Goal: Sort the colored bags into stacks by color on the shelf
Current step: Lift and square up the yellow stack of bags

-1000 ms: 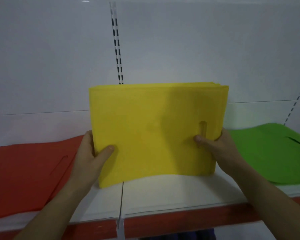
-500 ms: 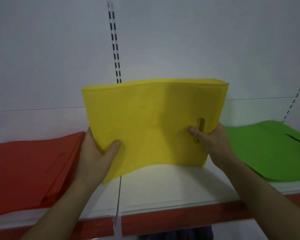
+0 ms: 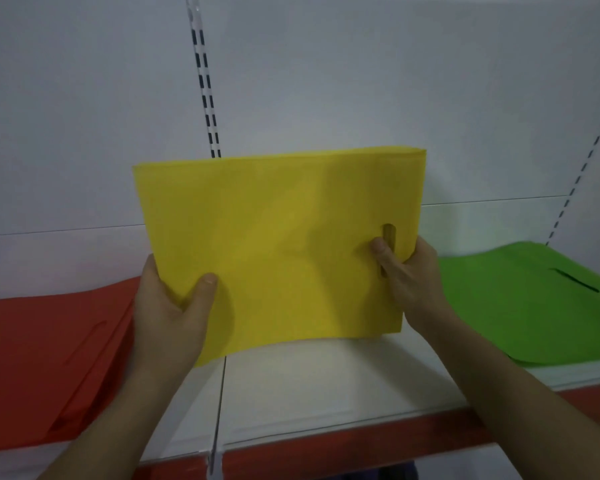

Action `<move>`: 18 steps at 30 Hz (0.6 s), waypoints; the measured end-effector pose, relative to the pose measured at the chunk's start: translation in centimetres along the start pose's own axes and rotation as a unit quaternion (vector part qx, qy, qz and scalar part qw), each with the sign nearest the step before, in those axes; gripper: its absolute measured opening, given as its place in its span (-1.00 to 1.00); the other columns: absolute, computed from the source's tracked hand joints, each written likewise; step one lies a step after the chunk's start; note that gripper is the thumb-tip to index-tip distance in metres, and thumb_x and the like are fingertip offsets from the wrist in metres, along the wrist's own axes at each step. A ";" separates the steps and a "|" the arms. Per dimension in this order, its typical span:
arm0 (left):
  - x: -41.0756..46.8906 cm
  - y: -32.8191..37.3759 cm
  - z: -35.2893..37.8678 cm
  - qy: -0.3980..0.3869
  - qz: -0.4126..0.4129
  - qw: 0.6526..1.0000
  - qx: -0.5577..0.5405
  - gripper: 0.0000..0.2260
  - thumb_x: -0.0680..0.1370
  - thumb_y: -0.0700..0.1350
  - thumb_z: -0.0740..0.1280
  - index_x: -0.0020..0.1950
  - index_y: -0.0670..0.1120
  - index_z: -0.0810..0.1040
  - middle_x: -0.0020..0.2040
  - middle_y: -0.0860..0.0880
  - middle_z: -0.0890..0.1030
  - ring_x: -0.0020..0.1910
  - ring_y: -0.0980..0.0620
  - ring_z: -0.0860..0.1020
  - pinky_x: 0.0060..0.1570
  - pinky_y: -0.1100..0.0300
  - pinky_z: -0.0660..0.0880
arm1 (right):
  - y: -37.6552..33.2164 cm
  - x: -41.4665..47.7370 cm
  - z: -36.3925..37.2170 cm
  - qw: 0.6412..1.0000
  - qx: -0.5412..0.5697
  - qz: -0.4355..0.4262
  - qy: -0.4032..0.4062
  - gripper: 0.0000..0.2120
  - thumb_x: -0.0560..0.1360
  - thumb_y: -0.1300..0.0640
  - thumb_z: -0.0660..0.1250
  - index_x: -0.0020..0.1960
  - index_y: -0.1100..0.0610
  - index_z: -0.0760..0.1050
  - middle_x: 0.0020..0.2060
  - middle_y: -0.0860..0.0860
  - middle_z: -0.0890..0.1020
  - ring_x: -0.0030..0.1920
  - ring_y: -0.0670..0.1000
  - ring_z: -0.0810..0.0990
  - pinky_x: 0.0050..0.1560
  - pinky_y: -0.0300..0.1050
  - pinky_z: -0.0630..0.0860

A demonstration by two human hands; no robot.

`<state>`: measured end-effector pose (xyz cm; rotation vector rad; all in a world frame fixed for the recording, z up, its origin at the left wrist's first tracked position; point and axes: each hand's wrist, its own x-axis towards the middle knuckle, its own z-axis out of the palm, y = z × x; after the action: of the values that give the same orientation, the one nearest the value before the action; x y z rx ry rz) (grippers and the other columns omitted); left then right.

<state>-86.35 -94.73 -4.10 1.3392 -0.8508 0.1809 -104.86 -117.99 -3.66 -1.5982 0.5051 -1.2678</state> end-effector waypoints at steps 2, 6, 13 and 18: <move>0.3 0.2 -0.8 -0.007 0.002 1.000 -0.012 -0.57 0.44 -0.01 0.41 0.31 0.14 0.46 0.18 0.16 0.61 0.15 0.14 0.59 0.05 0.12 0.51 | -0.6 0.3 -0.7 1.000 -0.003 -0.006 -0.024 -0.61 0.34 -0.28 0.49 -0.01 -0.04 0.57 -0.13 -0.10 0.71 -0.14 -0.13 0.68 -0.20 -0.17 0.60; -0.4 -0.5 -1.3 -0.047 -0.035 0.997 -0.045 -0.43 0.37 0.09 0.39 0.38 0.07 0.44 0.22 0.08 0.61 0.17 0.06 0.59 0.07 0.04 0.51 | -0.2 -0.5 -1.5 0.998 0.002 0.019 -0.052 -0.31 0.12 -0.43 0.54 0.08 -0.02 0.56 -0.07 -0.12 0.72 -0.12 -0.11 0.69 -0.23 -0.19 0.63; -0.6 -0.3 -1.1 -0.031 -0.018 0.999 -0.029 -0.64 0.45 -0.09 0.38 0.24 0.13 0.52 0.14 0.15 0.65 0.13 0.12 0.61 0.04 0.12 0.56 | -0.6 -0.4 -0.5 0.999 0.007 0.040 -0.029 -0.24 0.01 -0.45 0.55 -0.02 0.06 0.60 -0.18 -0.17 0.70 -0.16 -0.18 0.66 -0.16 -0.15 0.63; -0.3 -1.0 -1.9 -0.100 -0.041 0.993 -0.057 -0.44 0.45 -0.11 0.35 0.46 -0.09 0.37 0.26 0.03 0.59 0.22 0.05 0.57 0.09 0.20 0.54 | -0.2 -0.6 -1.3 0.997 0.012 0.046 -0.066 -0.20 -0.02 -0.50 0.53 0.06 -0.04 0.58 -0.01 -0.12 0.72 -0.01 -0.08 0.69 -0.09 -0.11 0.66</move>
<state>-85.17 -93.17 -5.08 1.2965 -0.9576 -0.0655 -106.30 -118.00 -3.83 -1.6088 0.4737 -1.0883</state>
